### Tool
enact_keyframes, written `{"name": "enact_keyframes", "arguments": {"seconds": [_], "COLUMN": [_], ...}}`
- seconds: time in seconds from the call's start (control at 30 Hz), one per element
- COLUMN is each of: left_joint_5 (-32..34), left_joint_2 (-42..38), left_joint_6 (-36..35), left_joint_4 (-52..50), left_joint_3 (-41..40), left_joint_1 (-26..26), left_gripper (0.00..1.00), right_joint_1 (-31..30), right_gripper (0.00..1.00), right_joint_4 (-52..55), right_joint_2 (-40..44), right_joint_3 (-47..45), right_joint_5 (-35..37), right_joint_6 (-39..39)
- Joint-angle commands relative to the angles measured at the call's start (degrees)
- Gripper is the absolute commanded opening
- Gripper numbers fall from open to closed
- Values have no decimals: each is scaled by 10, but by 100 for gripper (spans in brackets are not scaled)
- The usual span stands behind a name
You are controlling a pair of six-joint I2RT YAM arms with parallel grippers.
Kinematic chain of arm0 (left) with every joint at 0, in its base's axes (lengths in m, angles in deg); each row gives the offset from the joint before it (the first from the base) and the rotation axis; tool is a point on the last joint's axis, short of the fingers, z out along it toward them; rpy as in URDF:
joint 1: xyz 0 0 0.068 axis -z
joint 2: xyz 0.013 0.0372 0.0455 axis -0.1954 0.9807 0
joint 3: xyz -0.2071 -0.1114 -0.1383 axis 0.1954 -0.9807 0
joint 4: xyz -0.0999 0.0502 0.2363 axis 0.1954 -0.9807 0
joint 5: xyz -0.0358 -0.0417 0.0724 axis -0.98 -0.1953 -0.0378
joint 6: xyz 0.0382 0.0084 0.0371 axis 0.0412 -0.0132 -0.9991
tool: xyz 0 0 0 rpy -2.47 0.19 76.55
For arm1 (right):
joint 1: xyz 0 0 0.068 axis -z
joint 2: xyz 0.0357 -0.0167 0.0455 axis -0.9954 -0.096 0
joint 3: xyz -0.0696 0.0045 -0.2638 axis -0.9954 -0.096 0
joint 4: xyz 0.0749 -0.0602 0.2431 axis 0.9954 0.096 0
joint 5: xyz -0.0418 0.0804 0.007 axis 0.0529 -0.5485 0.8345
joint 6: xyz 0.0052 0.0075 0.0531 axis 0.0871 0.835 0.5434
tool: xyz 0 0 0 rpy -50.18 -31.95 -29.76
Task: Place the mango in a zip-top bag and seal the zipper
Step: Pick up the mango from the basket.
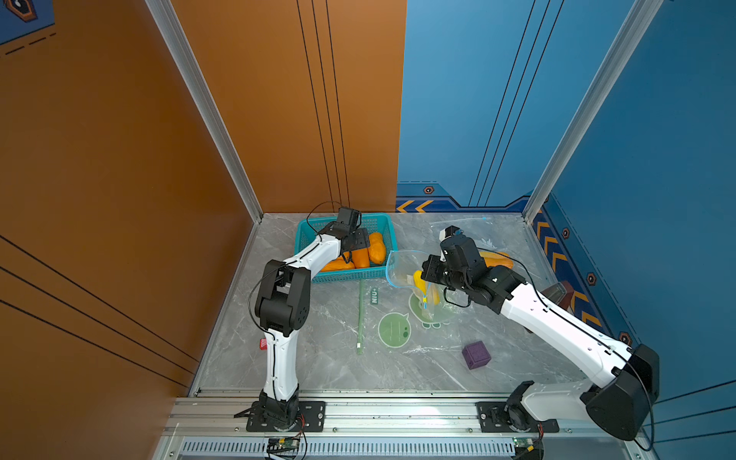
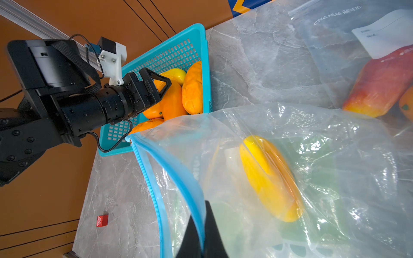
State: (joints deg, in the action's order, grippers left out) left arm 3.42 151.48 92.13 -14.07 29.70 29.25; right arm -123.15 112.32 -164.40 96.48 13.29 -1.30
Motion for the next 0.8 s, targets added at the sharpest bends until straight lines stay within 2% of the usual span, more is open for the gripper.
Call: {"name": "enact_keyframes", "arguments": {"seconds": [0.0, 0.13, 0.43, 0.77], "left_joint_5": [7, 14, 74, 58], "left_joint_2": [24, 44, 52, 59], "left_joint_6": [-20, -27, -20, -13], "left_joint_4": [-36, -54, -96, -101], "left_joint_3": [38, 59, 63, 56], "left_joint_1": [6, 13, 21, 25], "left_gripper": [82, 81, 80, 72], "right_joint_1": [-4, -5, -5, -5], "right_gripper": [0, 0, 0, 0], "right_joint_4": [15, 15, 16, 16], "right_joint_2": [2, 0, 5, 6], "right_joint_3": [12, 11, 8, 4], "right_joint_5": [17, 17, 24, 29], "right_joint_6": [-8, -8, -9, -8]}}
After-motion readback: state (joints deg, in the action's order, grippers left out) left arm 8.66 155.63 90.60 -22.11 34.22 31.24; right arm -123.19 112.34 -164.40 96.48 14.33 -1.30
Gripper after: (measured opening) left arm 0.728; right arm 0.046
